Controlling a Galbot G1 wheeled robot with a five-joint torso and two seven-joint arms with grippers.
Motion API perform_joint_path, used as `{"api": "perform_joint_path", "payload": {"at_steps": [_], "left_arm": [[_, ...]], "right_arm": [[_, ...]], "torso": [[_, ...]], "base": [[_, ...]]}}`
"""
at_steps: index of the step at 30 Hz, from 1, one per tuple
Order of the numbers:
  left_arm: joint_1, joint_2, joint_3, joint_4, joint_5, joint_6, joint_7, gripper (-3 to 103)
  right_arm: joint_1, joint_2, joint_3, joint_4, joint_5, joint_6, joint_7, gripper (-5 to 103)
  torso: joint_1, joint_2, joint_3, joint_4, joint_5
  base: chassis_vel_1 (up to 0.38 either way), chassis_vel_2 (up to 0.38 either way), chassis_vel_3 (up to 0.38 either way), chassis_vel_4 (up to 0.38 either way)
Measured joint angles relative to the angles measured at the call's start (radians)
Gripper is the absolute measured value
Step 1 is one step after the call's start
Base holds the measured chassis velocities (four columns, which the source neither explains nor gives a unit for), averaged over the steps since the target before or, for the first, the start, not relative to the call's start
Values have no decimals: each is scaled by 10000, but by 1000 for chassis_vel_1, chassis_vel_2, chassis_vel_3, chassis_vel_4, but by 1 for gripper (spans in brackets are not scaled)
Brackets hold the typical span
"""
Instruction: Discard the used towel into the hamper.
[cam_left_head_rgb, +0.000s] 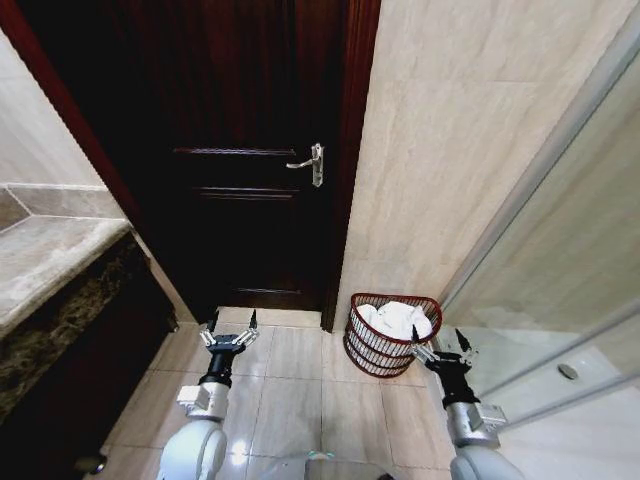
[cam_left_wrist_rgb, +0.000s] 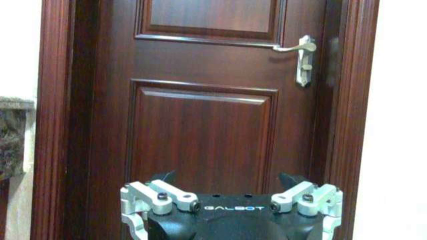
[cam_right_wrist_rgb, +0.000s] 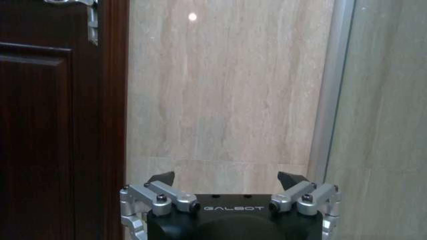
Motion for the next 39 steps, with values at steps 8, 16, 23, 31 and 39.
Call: {"api": "perform_joint_path", "payload": {"at_steps": [8, 16, 23, 31, 39], "left_arm": [[96, 66, -15, -204, -2, -17, -41, 100], [284, 13, 8, -327, 61, -141, -45, 100], [376, 11, -22, -473, 58, -204, -47, 100], [451, 67, -44, -673, 16, -169, -124, 100], [407, 346, -279, -796, -297, 42, -142, 100]], "right_arm": [[-67, -2, -37, 168, -37, 54, 34, 100], [-166, -5, 38, 460, -26, 12, 47, 100], [-268, -8, 42, 654, -23, 2, 53, 100], [-262, 23, 114, 771, -11, -37, 58, 100], [-244, 96, 402, 811, 69, -59, 35, 100]], "torso": [[163, 355, 190, 0, 0], [323, 746, 424, 0, 0], [462, 1064, 603, 0, 0], [615, 1416, 802, 1, 0], [790, 1806, 1016, 0, 0]], "base": [[0, 0, 0, 0], [0, 0, 0, 0], [0, 0, 0, 0], [0, 0, 0, 0], [0, 0, 0, 0]]}}
